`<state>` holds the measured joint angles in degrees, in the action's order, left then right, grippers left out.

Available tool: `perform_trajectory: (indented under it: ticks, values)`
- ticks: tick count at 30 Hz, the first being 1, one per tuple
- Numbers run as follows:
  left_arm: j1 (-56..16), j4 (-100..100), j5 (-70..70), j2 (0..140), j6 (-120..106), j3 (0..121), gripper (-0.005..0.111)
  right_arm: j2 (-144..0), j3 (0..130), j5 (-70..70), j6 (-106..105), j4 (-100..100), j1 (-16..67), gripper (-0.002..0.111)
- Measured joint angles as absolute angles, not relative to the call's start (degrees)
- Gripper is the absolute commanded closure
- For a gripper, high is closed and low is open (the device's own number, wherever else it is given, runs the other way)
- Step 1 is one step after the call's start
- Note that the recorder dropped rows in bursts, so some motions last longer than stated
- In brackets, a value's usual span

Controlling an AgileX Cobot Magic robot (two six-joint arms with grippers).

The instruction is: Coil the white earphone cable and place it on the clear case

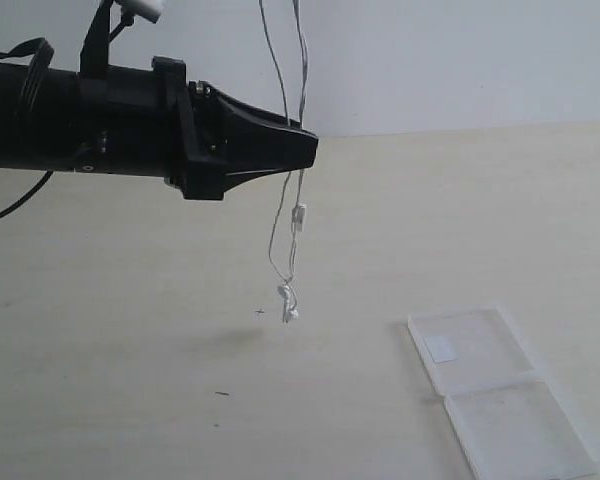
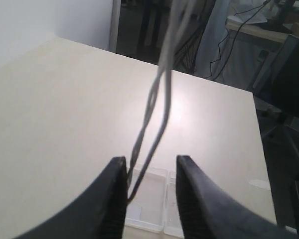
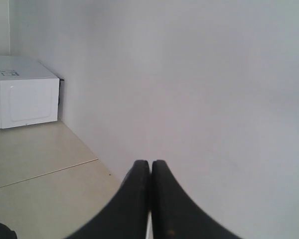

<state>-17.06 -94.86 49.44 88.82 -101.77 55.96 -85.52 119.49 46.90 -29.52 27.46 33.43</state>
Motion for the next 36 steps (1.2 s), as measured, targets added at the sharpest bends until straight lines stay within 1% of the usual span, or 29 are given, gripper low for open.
perform_trajectory:
  ticks: [2, 6, 9, 11, 12, 15, 16, 30, 33, 36]
  values:
    - [-17.06, -95.52, 50.0, 88.82, -101.77, 55.96, 0.074, -85.52, 119.49, 46.9, -29.41, 27.46, 33.43, 0.108]
    - [-17.17, -97.13, 50.34, 88.82, -103.05, 55.96, 0.065, -85.52, 119.49, 46.9, -29.41, 27.46, 33.43, 0.108]
    - [-17.17, -97.52, 50.34, 88.82, -103.38, 55.96, 0.066, -85.52, 119.49, 46.9, -29.15, 27.46, 33.43, 0.108]
    - [-17.17, -97.74, 50.34, 88.82, -103.62, 55.96, 0.07, -85.52, 119.49, 46.9, -29.15, 27.46, 33.43, 0.108]
    - [-17.17, -97.91, 50.34, 88.82, -103.78, 55.96, 0.075, -85.52, 119.49, 46.9, -29.04, 27.46, 33.43, 0.108]
    - [-17.17, -98.53, 50.21, 88.82, -104.41, 55.96, 0.101, -85.52, 119.49, 46.9, -28.92, 27.59, 33.43, 0.108]
    - [-17.17, -98.53, 50.21, 88.82, -104.54, 55.96, 0.106, -85.52, 119.49, 46.9, -28.92, 27.59, 33.43, 0.108]
    - [-17.17, -98.81, 50.09, 88.82, -106.47, 55.96, 0.107, -84.78, 119.49, 47.61, -29.99, 28.98, 33.43, 0.108]
    - [-17.17, -99.58, 48.55, 88.82, -106.47, 55.96, 0.107, -83.16, 119.49, 51.02, -30.71, 31.14, 33.43, 0.108]
    - [-17.17, -100.03, 47.43, 88.82, -106.6, 56.21, 0.107, -81.27, 119.49, 57.4, -30.85, 34.09, 33.43, 0.108]
